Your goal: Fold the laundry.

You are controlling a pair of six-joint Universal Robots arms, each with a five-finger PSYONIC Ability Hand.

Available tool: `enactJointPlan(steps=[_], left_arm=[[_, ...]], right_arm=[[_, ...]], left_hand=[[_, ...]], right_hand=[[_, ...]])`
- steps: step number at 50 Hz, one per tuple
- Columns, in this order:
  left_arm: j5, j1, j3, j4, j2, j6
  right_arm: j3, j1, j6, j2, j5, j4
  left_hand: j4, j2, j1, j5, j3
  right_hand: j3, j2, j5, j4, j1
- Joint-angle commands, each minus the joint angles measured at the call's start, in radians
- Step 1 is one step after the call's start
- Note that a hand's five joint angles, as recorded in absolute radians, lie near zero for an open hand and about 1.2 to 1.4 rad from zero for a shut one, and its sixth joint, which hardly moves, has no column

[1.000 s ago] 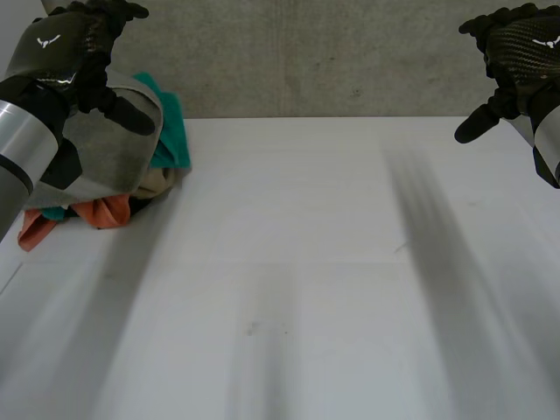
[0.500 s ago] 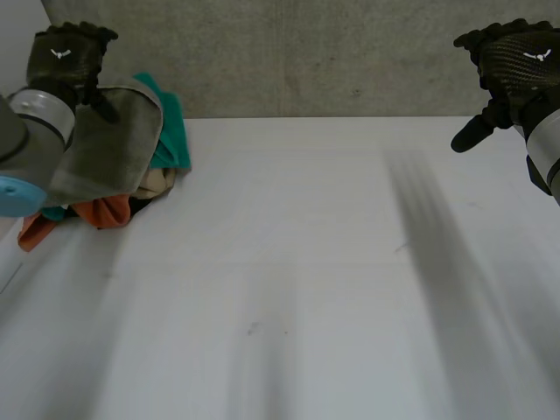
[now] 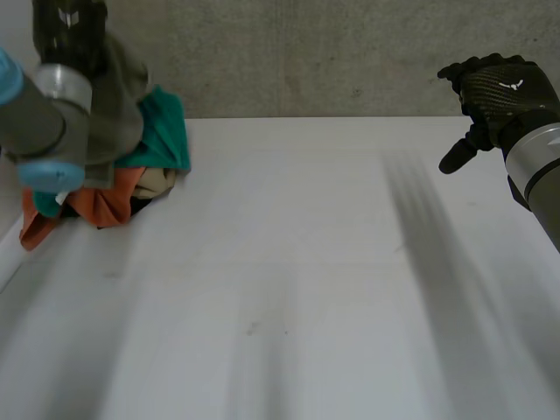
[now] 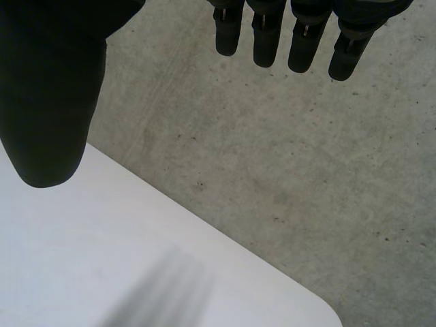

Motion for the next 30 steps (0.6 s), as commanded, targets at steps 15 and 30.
enactJointPlan(steps=[15,30], left_arm=[[-0.072,-0.476,-0.438,-0.097,0.344,-0.59],[-0.184,-0.628,-0.493,-0.282,0.178,-0.587]], right_arm=[[-0.012,-0.013,0.002,-0.014,-0.003,-0.002],[-0.036,-0.015,-0.1,0.069,0.007,0.121]], left_hand=[[0.199,0.202,0.257,0.251,0.211],[-0.949,-0.945,-0.89,-0.897,-0.936]], right_hand=[[-0.037,-0.039,-0.047,-0.038,-0.05],[-0.037,-0.039,-0.047,-0.038,-0.05]])
